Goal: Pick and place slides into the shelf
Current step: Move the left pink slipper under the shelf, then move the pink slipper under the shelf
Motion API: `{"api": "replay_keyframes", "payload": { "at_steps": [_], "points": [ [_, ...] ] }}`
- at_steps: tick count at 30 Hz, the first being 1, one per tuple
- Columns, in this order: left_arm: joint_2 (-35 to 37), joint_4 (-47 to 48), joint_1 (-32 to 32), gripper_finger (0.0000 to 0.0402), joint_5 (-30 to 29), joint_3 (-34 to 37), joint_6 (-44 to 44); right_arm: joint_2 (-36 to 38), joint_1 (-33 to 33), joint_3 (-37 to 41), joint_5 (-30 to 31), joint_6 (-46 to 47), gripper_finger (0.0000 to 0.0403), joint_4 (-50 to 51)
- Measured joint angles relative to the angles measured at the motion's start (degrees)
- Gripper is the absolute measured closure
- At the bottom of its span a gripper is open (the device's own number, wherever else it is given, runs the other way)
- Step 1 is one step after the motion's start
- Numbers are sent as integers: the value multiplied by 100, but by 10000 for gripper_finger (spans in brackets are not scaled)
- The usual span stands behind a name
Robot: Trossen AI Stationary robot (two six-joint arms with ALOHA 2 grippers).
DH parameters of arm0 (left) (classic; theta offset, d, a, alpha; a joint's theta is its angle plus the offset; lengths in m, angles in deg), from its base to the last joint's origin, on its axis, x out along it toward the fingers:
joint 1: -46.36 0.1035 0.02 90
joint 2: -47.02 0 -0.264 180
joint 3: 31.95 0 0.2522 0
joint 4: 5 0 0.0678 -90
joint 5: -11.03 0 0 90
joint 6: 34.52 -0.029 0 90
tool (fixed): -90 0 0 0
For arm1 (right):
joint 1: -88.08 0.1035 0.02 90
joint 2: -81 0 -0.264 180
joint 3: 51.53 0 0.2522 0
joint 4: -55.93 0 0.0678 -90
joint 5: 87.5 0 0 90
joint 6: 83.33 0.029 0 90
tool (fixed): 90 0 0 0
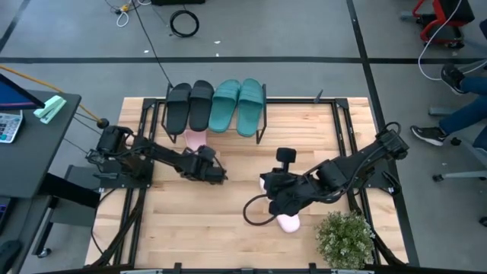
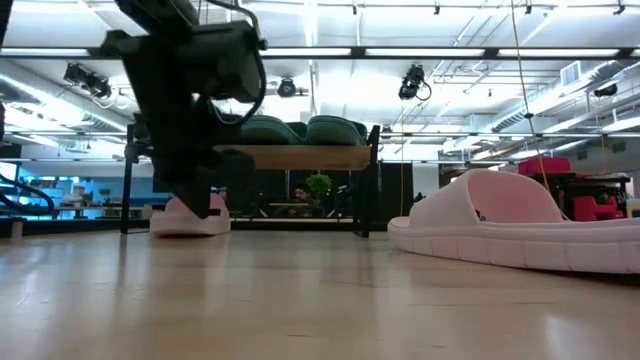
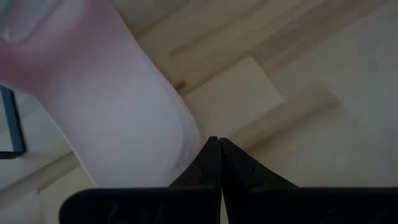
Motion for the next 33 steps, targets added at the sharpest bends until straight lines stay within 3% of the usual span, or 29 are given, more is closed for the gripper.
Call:
{"api": "replay_keyframes", "payload": {
  "at_steps": [5,15,25,33],
  "points": [
    [4,-40,382,401,454,163,-197,-17,0,0,3,471,399,443],
    [7,-81,630,401,520,475,-211,-21,-4,243,5,1492,400,1395],
    [7,-230,746,401,521,463,-544,-28,81,1919,-1416,2157,400,1334],
    [7,-2,231,400,565,-314,-971,-28,64,3292,-1495,2020,398,-151]
  ]
}}
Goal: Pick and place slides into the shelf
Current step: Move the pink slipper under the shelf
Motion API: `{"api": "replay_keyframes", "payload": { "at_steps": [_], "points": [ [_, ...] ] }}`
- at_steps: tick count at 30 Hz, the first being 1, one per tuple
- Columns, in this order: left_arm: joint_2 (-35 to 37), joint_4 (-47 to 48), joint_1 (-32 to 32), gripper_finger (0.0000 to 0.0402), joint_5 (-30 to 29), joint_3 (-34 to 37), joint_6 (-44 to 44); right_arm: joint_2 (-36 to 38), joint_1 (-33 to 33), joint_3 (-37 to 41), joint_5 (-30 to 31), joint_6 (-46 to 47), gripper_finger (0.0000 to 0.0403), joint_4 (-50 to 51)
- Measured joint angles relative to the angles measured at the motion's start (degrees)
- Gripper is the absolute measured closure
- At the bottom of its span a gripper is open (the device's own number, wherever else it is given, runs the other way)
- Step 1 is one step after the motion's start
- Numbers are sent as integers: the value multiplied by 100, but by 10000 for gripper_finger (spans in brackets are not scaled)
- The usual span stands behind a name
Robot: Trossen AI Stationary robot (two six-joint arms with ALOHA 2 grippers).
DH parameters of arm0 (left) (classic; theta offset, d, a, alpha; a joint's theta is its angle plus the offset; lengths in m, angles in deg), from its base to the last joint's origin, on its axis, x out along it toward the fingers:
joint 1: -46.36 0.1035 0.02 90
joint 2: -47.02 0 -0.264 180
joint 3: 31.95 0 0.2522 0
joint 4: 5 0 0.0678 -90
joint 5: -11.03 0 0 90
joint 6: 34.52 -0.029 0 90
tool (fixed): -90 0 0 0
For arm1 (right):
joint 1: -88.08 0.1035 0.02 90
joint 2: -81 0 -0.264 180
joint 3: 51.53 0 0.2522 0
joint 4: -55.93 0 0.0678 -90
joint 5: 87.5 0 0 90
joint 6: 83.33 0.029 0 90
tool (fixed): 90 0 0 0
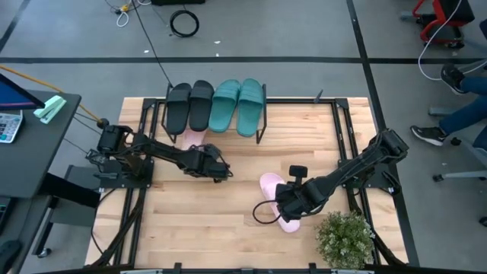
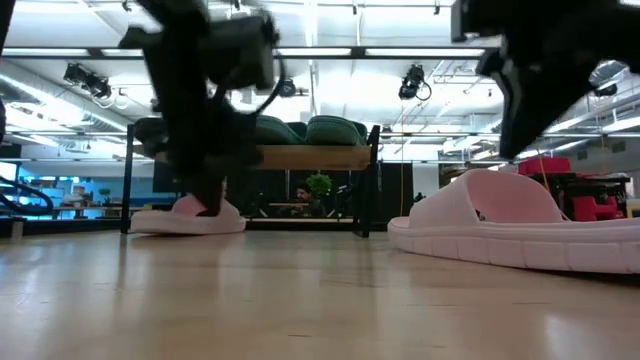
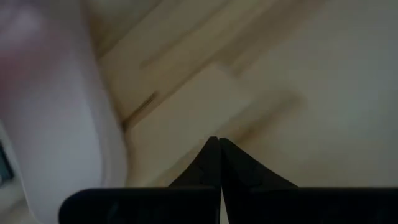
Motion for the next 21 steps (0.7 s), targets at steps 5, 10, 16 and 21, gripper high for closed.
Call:
{"api": "replay_keyframes", "payload": {
  "at_steps": [5,10,16,21],
  "points": [
    [0,514,-232,392,13,-806,-612,0,4,262,-205,-230,370,-166],
    [0,1100,-399,389,-2,-1614,-965,0,102,214,-708,-194,320,-324],
    [0,1238,-482,397,-14,-2248,-1229,0,340,214,-398,-615,269,-748],
    [0,1246,-457,384,-72,-2466,-1629,4,317,354,182,-731,247,-868]
  ]
}}
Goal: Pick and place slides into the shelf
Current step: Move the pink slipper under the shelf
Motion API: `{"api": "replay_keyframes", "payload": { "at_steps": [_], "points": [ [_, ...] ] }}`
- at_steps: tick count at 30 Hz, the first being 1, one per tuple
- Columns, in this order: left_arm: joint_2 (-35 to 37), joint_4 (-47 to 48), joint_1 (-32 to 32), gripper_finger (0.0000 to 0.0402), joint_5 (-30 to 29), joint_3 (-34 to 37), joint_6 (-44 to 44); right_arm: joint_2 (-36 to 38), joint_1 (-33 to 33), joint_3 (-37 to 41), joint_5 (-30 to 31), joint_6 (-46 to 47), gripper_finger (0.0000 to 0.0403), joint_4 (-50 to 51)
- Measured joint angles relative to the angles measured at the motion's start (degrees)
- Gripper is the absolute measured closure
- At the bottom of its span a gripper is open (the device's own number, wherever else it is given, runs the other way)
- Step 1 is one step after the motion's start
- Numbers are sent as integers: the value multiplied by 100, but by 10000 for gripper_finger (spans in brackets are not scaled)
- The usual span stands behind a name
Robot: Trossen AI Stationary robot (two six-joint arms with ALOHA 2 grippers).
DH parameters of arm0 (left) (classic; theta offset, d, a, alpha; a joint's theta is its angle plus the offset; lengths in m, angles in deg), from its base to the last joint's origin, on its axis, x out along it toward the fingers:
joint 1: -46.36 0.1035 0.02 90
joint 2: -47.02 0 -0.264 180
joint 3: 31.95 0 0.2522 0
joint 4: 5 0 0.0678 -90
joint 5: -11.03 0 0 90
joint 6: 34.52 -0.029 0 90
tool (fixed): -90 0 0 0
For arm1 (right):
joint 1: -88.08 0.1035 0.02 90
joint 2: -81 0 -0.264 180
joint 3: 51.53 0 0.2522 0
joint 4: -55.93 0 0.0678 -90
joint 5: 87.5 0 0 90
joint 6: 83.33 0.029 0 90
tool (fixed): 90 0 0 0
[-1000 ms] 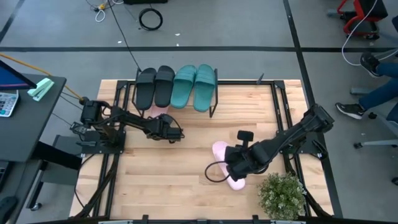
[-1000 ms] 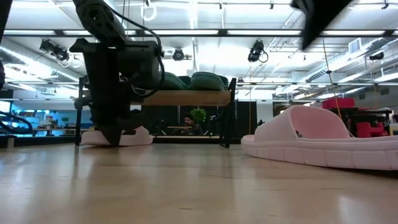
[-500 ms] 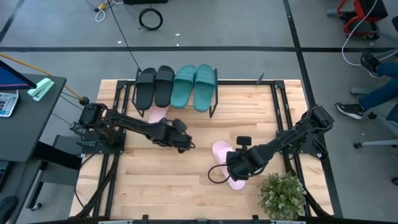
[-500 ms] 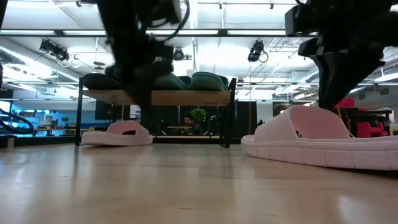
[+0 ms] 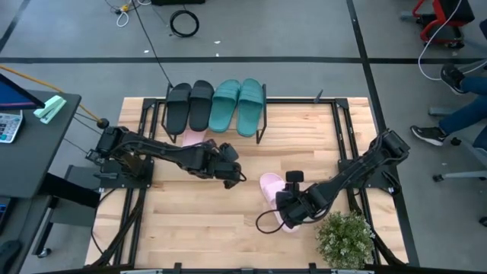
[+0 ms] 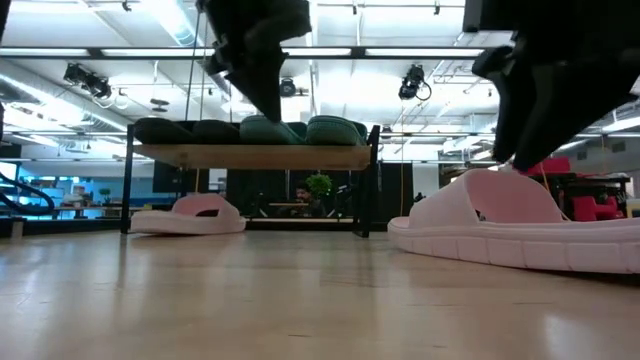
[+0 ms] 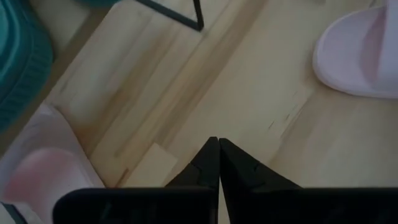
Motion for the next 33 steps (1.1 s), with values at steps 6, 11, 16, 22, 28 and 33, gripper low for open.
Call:
{"api": "replay_keyframes", "payload": {
  "at_steps": [6,11,16,22,28,33],
  "points": [
    [0,-6,-4,396,2,-101,-392,0,-139,550,-51,-141,242,-853],
    [56,83,-30,391,15,-99,-403,7,-273,777,129,-156,244,-1083],
    [382,305,-225,376,28,-99,-338,2,-434,847,188,-280,296,-1532],
    [1062,491,-638,380,26,-99,14,-3,-629,811,213,-303,386,-2215],
    [1873,510,-1064,396,3,-99,48,-7,-770,780,135,-1169,392,-4287],
    [2399,501,-1286,393,-266,-99,49,-7,-1225,769,331,-2363,388,-6214]
  ]
}}
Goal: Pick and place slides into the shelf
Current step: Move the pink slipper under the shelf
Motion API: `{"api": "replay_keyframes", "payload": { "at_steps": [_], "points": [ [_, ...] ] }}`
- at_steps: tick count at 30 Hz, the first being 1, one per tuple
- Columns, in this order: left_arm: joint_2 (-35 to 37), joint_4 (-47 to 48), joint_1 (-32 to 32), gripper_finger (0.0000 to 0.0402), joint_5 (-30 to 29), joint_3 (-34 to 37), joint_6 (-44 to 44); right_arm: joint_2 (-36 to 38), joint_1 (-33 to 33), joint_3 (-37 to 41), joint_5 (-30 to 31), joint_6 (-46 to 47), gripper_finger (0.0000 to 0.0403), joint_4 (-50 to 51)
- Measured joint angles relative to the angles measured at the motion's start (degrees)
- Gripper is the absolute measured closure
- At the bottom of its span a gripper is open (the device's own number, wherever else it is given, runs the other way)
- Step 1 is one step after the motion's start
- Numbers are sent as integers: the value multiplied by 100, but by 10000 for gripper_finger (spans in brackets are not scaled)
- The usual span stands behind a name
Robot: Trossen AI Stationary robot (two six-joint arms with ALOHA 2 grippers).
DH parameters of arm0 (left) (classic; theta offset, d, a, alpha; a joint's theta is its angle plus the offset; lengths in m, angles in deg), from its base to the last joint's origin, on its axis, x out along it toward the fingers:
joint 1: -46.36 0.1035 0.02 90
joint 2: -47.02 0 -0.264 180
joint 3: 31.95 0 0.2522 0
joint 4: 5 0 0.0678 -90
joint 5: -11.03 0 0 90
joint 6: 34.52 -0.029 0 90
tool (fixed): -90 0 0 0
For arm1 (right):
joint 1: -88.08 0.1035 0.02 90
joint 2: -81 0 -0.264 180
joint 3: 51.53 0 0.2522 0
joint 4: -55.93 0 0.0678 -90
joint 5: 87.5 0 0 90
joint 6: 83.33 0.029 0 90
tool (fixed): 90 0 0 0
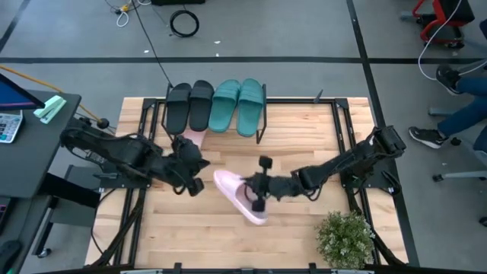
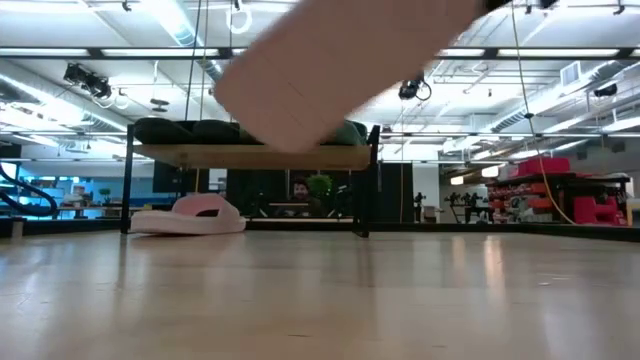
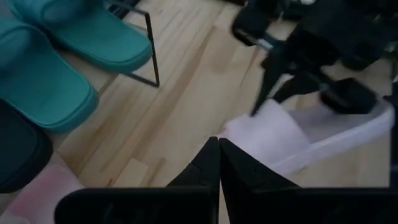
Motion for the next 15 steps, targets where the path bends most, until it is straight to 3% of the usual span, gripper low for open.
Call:
{"api": "replay_keyframes", "payload": {
  "at_steps": [6,9,15],
  "points": [
    [329,-73,-112,379,-62,0,-4,1,-847,-7,-69,-292,394,-351],
    [400,-156,-109,385,-70,0,-144,-160,-1225,-7,-452,-114,393,-581],
    [431,-660,-103,397,-71,2,-824,-1133,-1487,-213,-832,-294,393,-876]
  ]
}}
